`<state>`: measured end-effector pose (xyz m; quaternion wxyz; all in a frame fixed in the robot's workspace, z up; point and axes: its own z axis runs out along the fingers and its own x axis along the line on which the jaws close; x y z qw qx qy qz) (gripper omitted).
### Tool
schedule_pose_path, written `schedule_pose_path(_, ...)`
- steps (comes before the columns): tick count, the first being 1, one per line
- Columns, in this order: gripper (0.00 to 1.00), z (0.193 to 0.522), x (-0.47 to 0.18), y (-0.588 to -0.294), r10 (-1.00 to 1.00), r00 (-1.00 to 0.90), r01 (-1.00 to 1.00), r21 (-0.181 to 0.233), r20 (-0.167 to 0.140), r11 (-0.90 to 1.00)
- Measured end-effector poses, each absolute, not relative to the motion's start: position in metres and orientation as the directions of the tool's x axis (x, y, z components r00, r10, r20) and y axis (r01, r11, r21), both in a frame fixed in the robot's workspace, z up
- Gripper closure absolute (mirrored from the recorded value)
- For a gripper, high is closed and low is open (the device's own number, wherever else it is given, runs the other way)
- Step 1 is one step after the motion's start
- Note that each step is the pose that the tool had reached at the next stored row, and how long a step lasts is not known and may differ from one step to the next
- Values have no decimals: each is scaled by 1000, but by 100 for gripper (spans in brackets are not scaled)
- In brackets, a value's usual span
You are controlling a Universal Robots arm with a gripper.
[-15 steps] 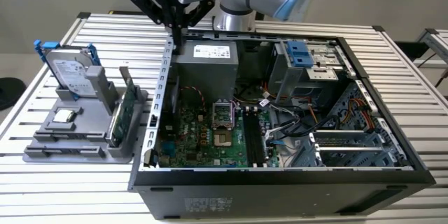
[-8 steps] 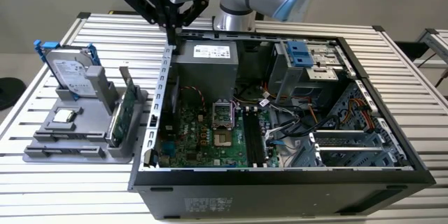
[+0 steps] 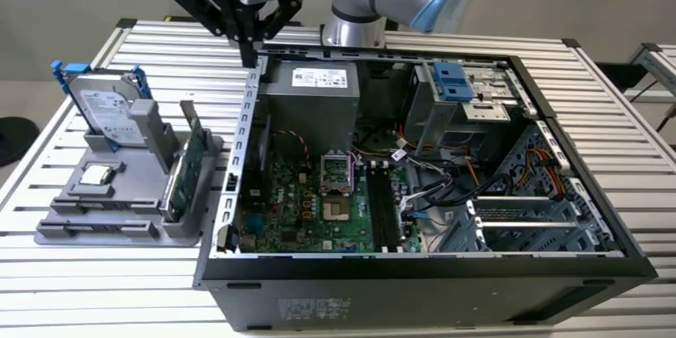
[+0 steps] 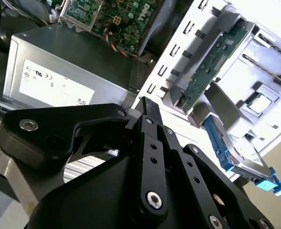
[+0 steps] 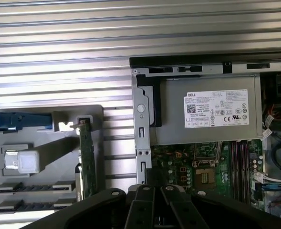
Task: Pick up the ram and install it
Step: 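Reach for the ram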
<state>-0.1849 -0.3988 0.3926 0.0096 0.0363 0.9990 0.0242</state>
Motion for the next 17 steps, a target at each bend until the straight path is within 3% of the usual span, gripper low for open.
schedule_pose_path(17, 100, 393, -206, -399, 73, -997, 72, 49, -17, 996)
